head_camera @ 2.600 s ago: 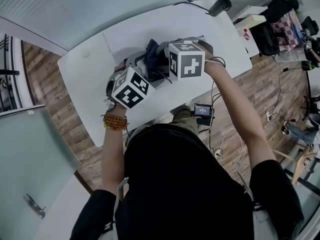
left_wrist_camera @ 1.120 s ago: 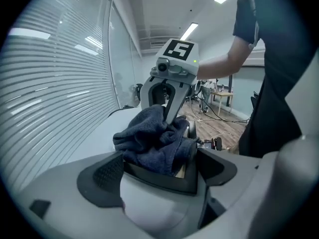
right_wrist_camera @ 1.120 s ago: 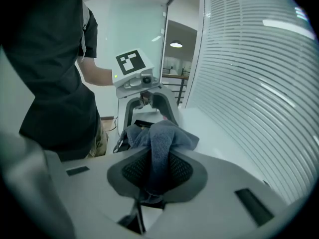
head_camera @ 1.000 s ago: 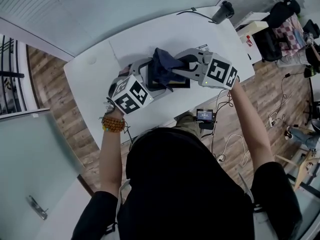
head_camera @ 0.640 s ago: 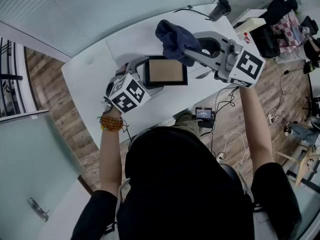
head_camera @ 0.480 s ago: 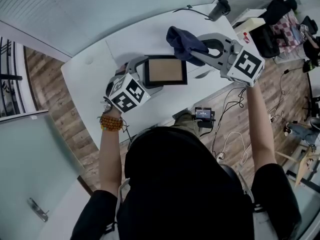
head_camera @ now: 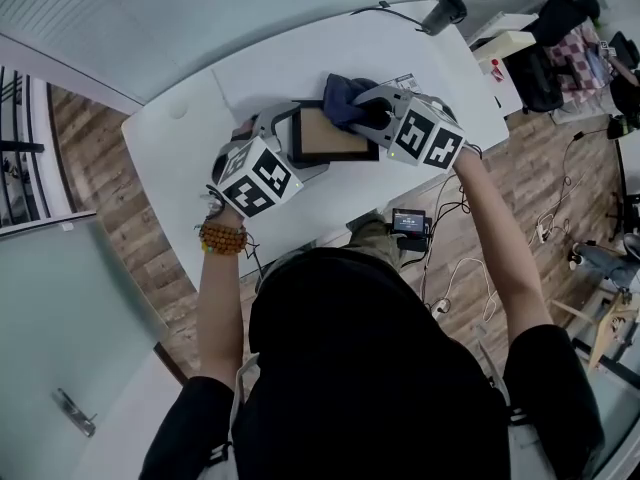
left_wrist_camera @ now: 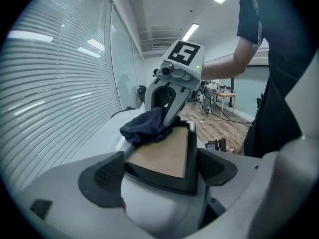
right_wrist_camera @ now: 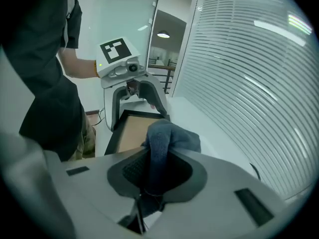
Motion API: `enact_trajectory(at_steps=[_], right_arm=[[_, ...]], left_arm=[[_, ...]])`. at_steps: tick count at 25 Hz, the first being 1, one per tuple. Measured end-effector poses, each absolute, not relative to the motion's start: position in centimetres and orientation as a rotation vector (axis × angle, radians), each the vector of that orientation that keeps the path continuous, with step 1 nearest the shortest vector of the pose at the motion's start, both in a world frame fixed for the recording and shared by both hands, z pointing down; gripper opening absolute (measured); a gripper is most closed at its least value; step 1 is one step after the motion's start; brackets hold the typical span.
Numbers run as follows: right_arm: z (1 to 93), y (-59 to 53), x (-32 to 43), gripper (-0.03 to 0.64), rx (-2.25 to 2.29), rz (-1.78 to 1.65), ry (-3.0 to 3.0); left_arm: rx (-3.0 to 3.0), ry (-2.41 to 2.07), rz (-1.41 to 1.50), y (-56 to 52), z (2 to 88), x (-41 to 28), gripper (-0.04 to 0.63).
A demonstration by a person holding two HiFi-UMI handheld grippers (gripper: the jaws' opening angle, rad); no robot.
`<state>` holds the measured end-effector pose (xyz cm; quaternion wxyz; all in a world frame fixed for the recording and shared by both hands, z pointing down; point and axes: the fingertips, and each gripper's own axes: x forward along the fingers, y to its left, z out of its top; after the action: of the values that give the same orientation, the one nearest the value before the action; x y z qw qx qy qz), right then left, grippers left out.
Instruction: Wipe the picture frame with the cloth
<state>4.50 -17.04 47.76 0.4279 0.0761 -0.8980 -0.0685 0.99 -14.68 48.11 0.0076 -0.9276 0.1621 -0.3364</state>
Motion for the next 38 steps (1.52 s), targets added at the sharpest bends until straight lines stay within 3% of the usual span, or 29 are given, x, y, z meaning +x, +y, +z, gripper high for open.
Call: enact_trajectory(at_steps=[11, 18, 22, 38], right_arm=[[47.6, -16.6, -1.6, 0.046, 0.063, -0.222, -2.174], [43.2, -19.1, 3.8, 0.046, 0.333, -0.171, -2.359], [46.3, -19.1, 7.9, 0.046, 0.433, -0.194, -2.205], [47.4, -15.9, 7.2, 0.044, 0.659, -0.107, -2.167]], left_arm=[[-2.904, 0.514, -1.053, -14.6, 48.0, 1.1, 0.454], [-2.900, 0.523, -1.045, -14.6, 47.9, 1.2, 0.454], [-2.897, 0.530, -1.038, -14.5, 48.1, 0.8, 0.454], [-2.902, 0.543, -1.052, -14.8, 48.1, 0.9, 0.460]])
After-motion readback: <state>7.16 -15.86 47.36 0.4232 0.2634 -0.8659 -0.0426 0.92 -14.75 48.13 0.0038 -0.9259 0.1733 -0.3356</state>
